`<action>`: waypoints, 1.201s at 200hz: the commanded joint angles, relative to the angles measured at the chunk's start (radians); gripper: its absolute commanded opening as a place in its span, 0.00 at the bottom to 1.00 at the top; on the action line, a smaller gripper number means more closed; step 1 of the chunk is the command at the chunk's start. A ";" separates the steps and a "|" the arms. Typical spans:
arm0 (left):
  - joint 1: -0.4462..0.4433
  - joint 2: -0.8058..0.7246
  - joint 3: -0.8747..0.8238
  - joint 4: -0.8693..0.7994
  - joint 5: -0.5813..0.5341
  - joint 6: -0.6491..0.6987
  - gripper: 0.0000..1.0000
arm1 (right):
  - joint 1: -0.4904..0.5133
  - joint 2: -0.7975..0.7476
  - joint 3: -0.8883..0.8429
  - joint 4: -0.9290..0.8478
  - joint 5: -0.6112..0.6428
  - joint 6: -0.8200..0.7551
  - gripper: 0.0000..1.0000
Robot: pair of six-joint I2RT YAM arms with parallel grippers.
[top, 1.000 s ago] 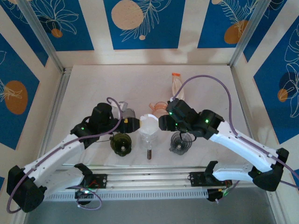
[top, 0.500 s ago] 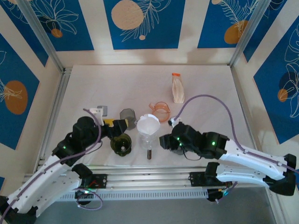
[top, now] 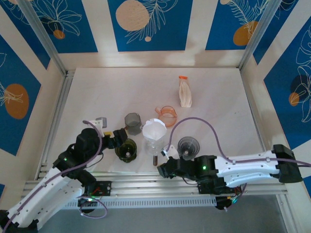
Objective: Place the coffee filter in the dripper
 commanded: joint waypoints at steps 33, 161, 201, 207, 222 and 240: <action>0.064 0.039 -0.025 0.037 0.056 -0.005 0.92 | 0.010 0.095 -0.045 0.156 0.069 0.045 0.57; 0.226 0.638 0.132 0.303 0.079 0.149 0.69 | 0.074 0.017 -0.097 0.069 0.145 0.164 0.56; 0.225 0.547 0.105 0.255 0.089 0.177 0.69 | 0.079 -0.052 -0.123 0.031 0.171 0.187 0.56; 0.225 0.540 0.105 0.231 0.092 0.183 0.68 | 0.079 -0.062 -0.127 0.028 0.177 0.190 0.57; 0.222 0.523 0.094 0.188 0.100 0.189 0.63 | 0.079 -0.085 -0.138 0.027 0.183 0.191 0.57; 0.216 0.505 0.058 0.184 0.103 0.192 0.60 | 0.076 -0.101 -0.143 0.016 0.189 0.192 0.57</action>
